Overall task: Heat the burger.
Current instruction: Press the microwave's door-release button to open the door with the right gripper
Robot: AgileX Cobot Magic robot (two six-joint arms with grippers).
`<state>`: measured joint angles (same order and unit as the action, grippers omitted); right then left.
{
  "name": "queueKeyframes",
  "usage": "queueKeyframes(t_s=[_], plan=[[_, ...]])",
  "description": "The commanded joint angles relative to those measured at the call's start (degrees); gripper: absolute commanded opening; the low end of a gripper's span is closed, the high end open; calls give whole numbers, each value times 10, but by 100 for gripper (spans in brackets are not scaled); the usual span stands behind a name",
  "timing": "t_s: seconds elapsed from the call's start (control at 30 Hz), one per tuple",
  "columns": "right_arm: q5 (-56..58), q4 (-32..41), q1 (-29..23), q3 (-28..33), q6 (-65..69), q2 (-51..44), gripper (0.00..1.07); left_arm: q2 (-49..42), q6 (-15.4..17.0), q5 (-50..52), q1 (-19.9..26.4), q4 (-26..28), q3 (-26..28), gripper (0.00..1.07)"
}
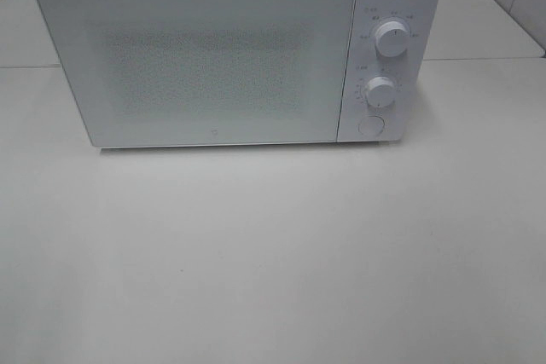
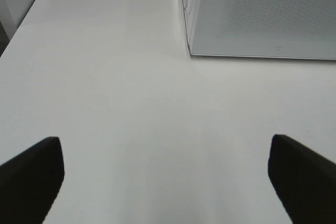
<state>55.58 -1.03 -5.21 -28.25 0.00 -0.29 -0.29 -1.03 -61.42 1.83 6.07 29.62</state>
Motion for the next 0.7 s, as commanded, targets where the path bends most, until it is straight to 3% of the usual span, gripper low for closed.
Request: queueKeyframes(t_s=[0.03, 0.7], plan=[[-7, 2, 5, 2, 0, -17, 76, -2, 3, 1, 2, 1, 0, 98], [-21, 22, 4, -19, -7, -2, 77, -2, 3, 1, 2, 1, 0, 98]])
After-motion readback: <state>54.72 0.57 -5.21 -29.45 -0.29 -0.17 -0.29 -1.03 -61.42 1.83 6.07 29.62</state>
